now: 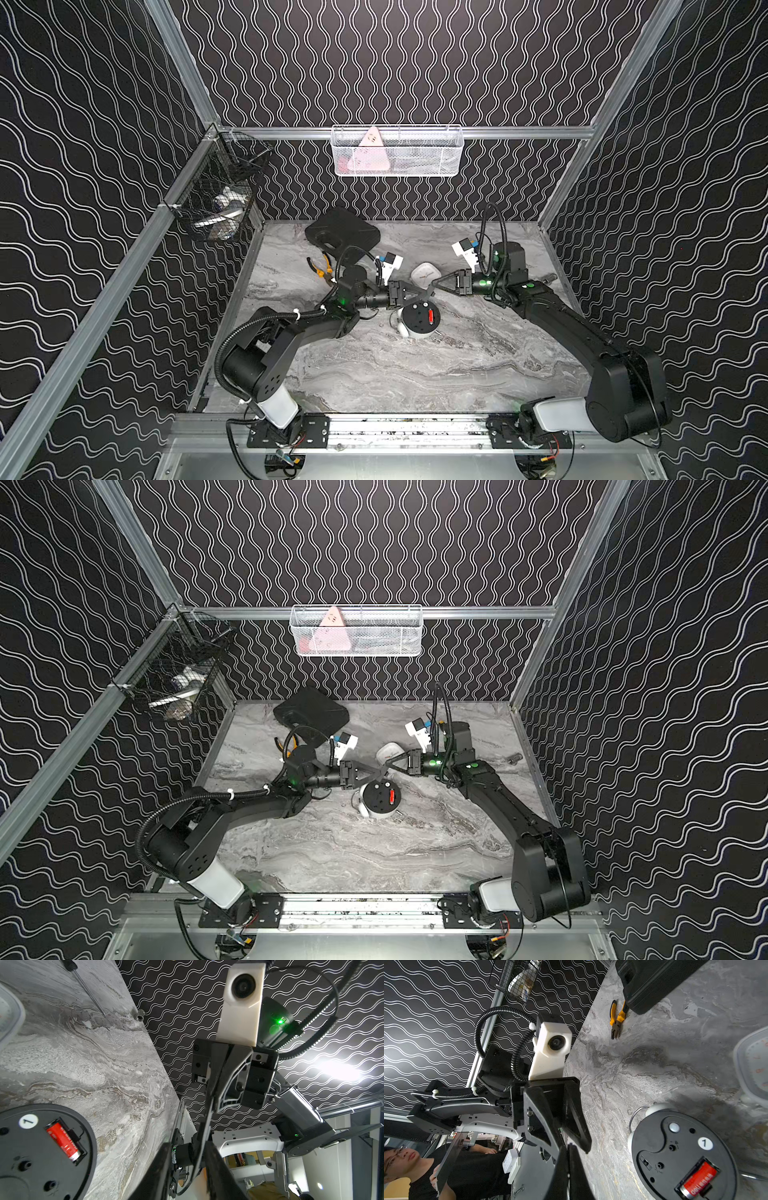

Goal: Insert the battery into the alarm
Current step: Install the cover on the alarm.

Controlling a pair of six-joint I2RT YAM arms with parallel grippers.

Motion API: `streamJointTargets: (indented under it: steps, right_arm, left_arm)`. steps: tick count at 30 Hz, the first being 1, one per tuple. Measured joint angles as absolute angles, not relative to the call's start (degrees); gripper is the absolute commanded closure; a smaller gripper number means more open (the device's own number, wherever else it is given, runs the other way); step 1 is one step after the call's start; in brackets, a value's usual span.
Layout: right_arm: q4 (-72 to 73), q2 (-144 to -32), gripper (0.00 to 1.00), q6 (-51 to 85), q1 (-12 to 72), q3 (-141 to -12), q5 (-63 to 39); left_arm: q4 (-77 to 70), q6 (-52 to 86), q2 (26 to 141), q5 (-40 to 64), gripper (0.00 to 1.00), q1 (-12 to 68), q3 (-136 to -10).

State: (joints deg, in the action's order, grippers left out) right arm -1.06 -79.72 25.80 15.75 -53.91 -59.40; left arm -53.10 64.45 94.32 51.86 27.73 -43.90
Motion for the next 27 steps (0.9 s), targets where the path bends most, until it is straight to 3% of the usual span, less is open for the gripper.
streamJointTargets:
  steps: [14, 22, 25, 27]
  right_arm:
    - [-1.5, -79.7, 1.0, 24.9, 15.9, -54.3, -59.5]
    - [-1.5, -79.7, 1.0, 24.9, 15.9, -54.4, -59.4]
    - [-1.5, -79.8, 1.0, 24.9, 15.9, -54.4, -59.5]
    - [-1.6, -79.7, 1.0, 24.9, 15.9, -54.4, -59.5]
  left_arm:
    - [-55.7, 66.4, 93.7, 52.7, 0.94, 27.7, -43.0]
    - [-61.3, 70.5, 95.3, 53.3, 0.9, 27.7, -42.3]
    - [-61.3, 70.6, 95.3, 53.3, 1.0, 27.7, -42.1]
    - [-61.3, 70.5, 95.2, 53.2, 1.0, 27.7, -42.0]
